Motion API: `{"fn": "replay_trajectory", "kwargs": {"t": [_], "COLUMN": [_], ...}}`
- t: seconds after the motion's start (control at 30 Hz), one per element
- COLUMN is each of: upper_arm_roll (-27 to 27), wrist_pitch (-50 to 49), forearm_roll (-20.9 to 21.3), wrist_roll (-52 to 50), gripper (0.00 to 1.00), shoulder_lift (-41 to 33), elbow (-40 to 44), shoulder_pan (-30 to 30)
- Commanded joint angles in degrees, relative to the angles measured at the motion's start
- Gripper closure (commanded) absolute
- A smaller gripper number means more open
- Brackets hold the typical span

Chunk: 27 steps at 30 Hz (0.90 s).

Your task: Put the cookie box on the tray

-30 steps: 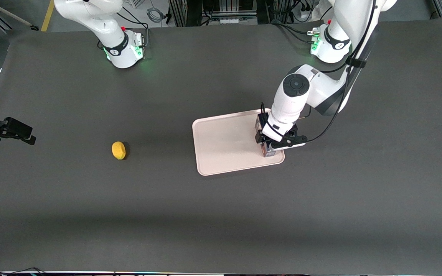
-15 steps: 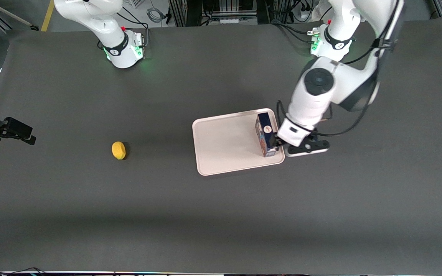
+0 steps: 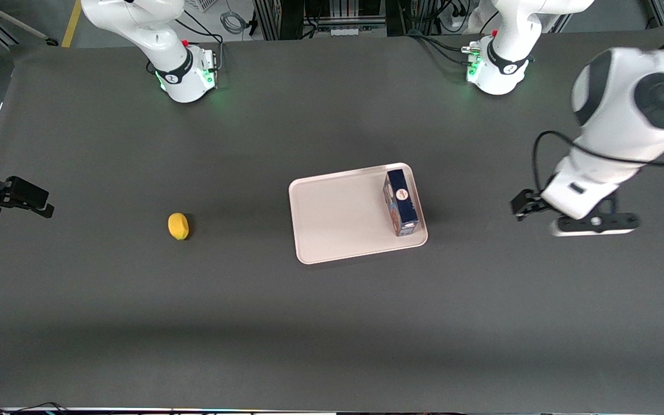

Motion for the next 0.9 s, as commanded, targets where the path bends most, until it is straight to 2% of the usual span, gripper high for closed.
{"fn": "replay_trajectory", "kwargs": {"t": [0.0, 0.27, 0.5, 0.73, 0.87], "upper_arm_roll": [1.59, 1.94, 1.85, 1.85, 1.77], "wrist_pitch": [-6.75, -12.46, -17.21, -17.48, -17.66], "forearm_roll": [-0.79, -0.87, -0.87, -3.59, -3.69], "wrist_roll": [6.85, 14.59, 14.77, 16.44, 16.62], "gripper": [0.00, 0.00, 0.00, 0.00, 0.00], "shoulder_lift": [-2.93, -7.85, -11.81, -14.19, -14.80], "elbow": [3.10, 3.01, 2.31, -0.15, -0.94], "shoulder_pan": [1.34, 5.82, 5.91, 6.00, 6.00]}}
